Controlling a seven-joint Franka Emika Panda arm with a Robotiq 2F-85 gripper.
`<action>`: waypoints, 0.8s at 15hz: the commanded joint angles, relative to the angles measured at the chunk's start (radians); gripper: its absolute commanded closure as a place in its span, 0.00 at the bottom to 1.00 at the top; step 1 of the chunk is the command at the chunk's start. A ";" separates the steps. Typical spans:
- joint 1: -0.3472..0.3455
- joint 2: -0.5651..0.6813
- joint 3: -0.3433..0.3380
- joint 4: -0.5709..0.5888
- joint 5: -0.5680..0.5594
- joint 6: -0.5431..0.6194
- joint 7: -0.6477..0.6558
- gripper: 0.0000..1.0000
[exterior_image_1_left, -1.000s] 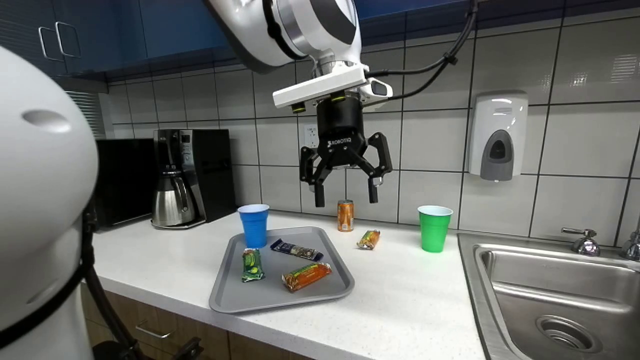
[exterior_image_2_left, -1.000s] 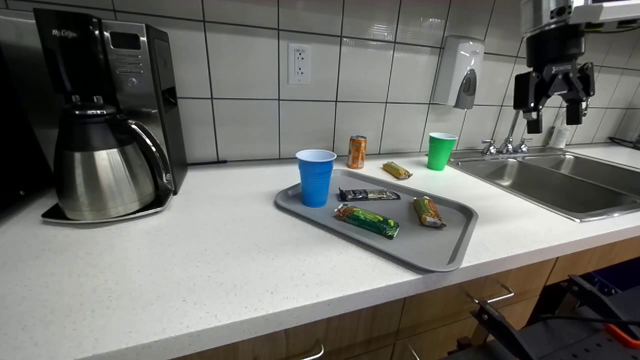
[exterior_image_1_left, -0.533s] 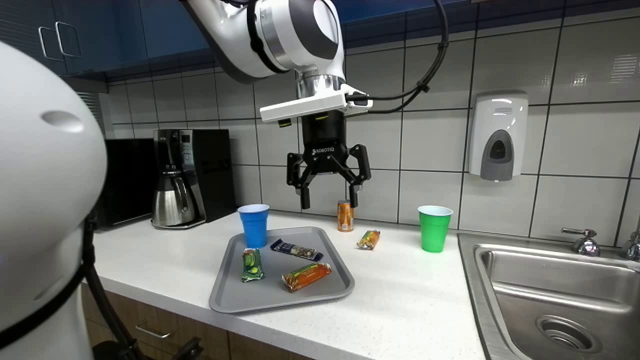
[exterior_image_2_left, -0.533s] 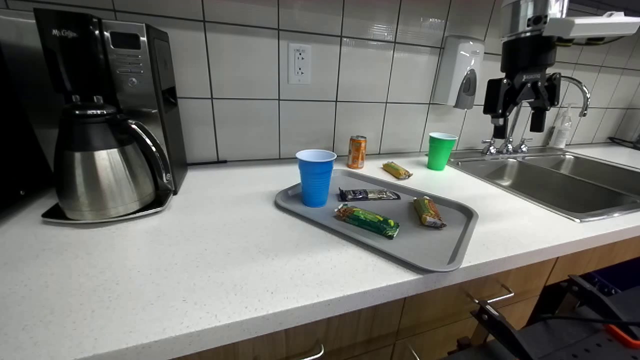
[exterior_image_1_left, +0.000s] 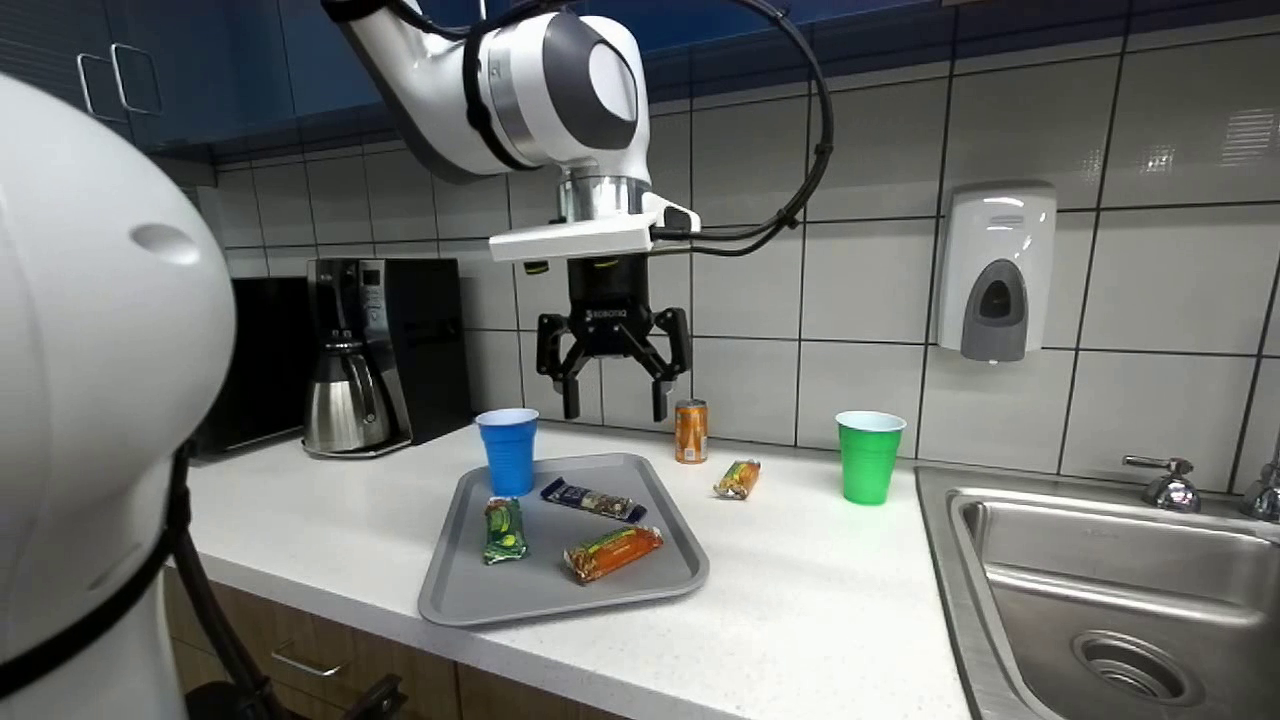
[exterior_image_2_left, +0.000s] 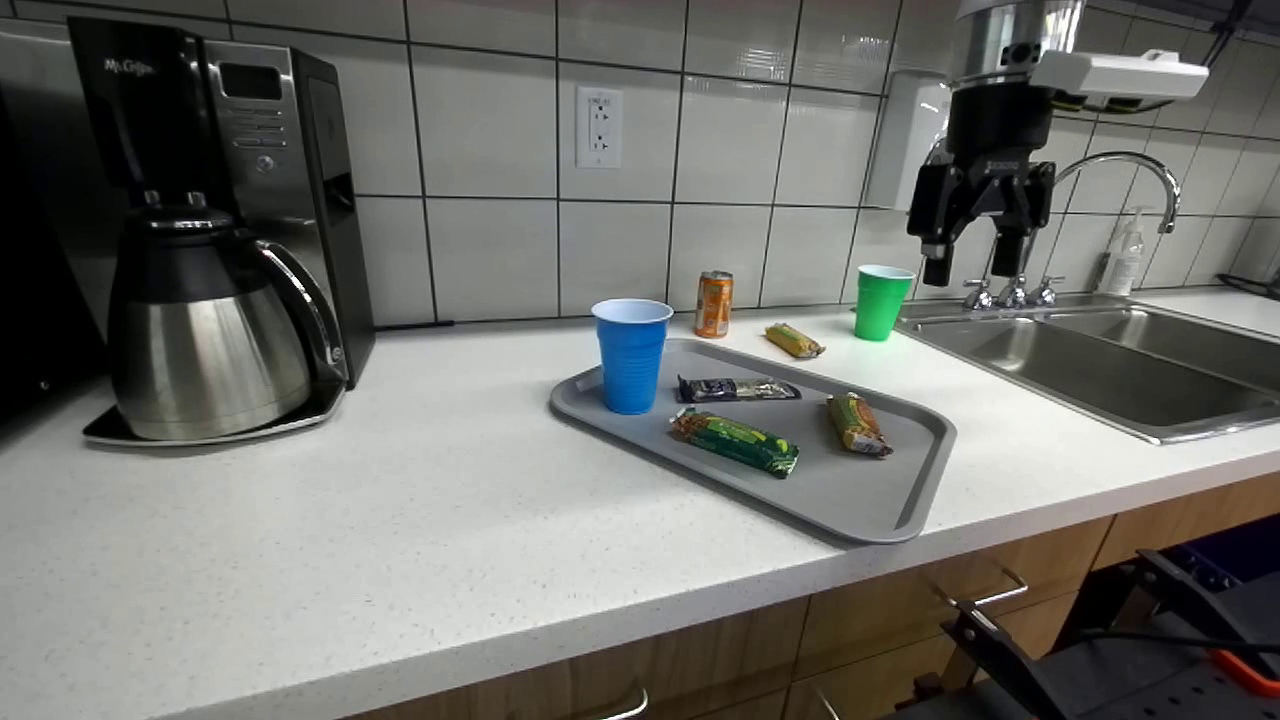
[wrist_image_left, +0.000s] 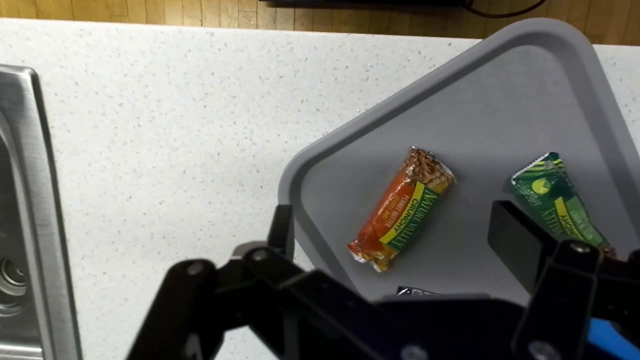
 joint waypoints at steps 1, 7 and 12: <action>0.023 0.022 0.029 0.004 0.049 0.025 -0.054 0.00; 0.074 0.093 0.074 0.027 0.083 0.051 -0.085 0.00; 0.096 0.186 0.106 0.053 0.094 0.108 -0.094 0.00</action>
